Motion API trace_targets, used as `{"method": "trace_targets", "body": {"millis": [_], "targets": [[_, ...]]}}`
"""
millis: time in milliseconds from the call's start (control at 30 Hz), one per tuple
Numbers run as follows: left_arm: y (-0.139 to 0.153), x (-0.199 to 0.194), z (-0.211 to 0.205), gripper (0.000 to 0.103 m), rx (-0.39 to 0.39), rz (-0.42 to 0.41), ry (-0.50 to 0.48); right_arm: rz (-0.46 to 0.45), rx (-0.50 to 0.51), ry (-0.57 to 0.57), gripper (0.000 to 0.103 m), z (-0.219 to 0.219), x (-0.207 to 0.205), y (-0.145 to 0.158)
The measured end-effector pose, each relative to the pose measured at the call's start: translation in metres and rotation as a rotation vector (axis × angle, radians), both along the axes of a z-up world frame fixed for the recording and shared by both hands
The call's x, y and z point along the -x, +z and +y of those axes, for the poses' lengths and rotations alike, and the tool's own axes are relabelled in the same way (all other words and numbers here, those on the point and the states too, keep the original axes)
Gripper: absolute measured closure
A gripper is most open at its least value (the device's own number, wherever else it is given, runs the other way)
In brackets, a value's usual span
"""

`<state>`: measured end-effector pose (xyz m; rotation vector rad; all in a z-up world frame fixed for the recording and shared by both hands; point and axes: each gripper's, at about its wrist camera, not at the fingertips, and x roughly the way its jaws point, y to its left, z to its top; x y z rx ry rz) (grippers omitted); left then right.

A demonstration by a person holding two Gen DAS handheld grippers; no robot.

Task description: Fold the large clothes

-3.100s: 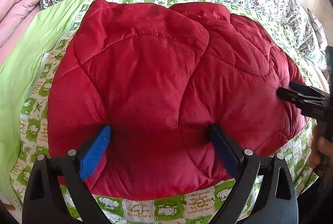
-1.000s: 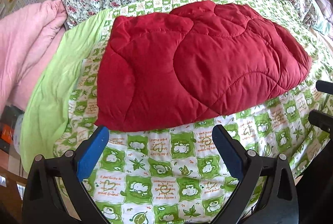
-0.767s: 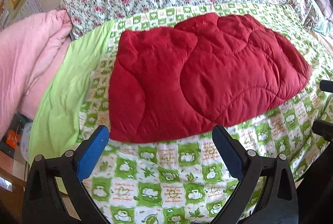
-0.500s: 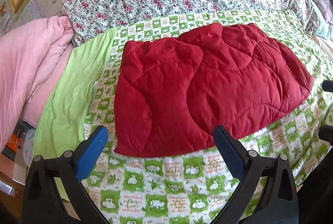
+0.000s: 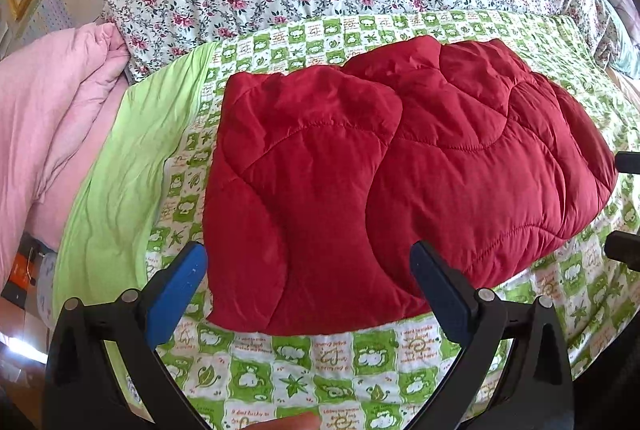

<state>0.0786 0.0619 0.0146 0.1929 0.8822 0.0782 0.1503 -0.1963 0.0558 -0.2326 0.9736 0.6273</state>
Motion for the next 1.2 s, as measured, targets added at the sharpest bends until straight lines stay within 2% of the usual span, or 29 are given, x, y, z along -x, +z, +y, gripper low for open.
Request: {"method": "trace_targets", "body": {"millis": [367, 1200], "targets": [[0.002, -0.018, 0.001, 0.001, 0.019, 0.005, -0.006, 0.026, -0.001, -0.028, 0.002, -0.001, -0.028, -0.002], [0.005, -0.040, -0.001, 0.001, 0.022, 0.010, -0.017, 0.028, -0.015, -0.018, 0.002, 0.008, -0.053, 0.005]]}}
